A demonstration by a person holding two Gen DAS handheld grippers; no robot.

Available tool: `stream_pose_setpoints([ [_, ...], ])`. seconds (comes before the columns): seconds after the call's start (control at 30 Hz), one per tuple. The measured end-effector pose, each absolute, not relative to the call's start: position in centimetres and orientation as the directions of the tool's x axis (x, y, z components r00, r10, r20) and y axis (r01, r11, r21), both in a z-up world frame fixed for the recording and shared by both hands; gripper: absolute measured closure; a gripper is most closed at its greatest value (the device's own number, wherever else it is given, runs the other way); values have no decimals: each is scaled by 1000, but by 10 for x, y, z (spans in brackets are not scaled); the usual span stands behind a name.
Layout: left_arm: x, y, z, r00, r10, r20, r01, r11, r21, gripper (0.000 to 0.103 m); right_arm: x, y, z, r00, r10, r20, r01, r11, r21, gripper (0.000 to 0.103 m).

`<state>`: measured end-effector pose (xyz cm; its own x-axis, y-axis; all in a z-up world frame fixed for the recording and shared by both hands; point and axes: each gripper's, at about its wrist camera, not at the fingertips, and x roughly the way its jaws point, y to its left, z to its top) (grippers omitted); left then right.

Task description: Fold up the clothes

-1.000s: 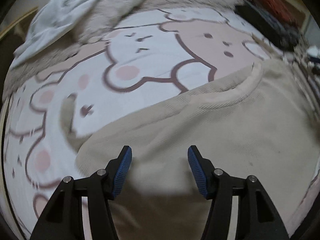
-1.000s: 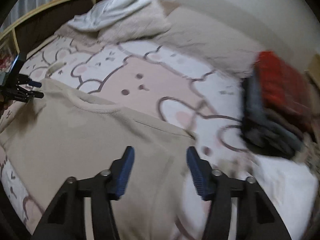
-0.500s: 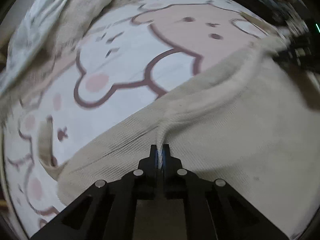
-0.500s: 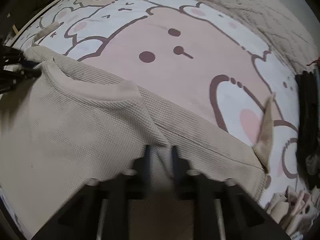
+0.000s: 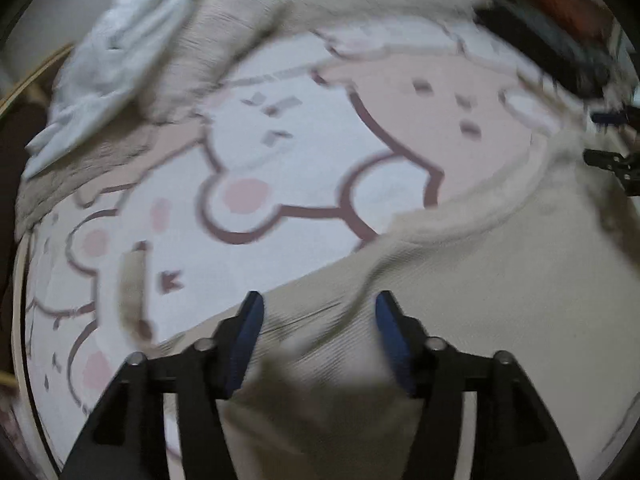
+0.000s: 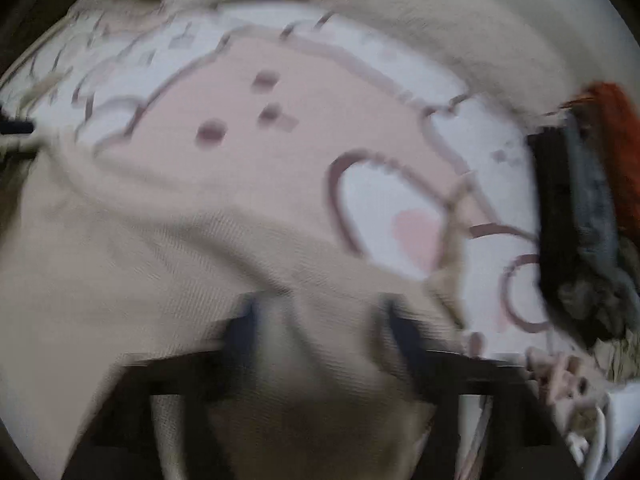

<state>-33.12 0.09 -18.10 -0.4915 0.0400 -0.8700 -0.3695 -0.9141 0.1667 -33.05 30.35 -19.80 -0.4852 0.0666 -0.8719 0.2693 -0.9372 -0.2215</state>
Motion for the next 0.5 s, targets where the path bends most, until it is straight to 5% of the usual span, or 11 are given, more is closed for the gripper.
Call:
stream_pose_setpoints([
  [0.13, -286, -42, -147, -535, 39, -844, -299, -943, 146, 45, -284, 347, -140, -573, 15, -819, 138, -984, -115, 21],
  [0.2, -243, -56, -138, -541, 76, -838, -316, -941, 118, 45, -249, 370, -123, -598, -18, -801, 91, -995, -45, 35],
  [0.27, -199, -62, -135, -523, 129, -843, -340, -938, 68, 45, -205, 392, -119, -590, -66, -804, 38, -998, 55, 62],
  [0.33, -161, -62, -138, -470, 195, -861, -356, -934, -17, 45, -166, 405, -124, -572, -130, -810, -2, -987, 160, 70],
  [0.5, -93, -52, -170, -437, 224, -871, -314, -946, -86, 45, -80, 405, -171, -535, -292, -793, -103, -909, 404, 71],
])
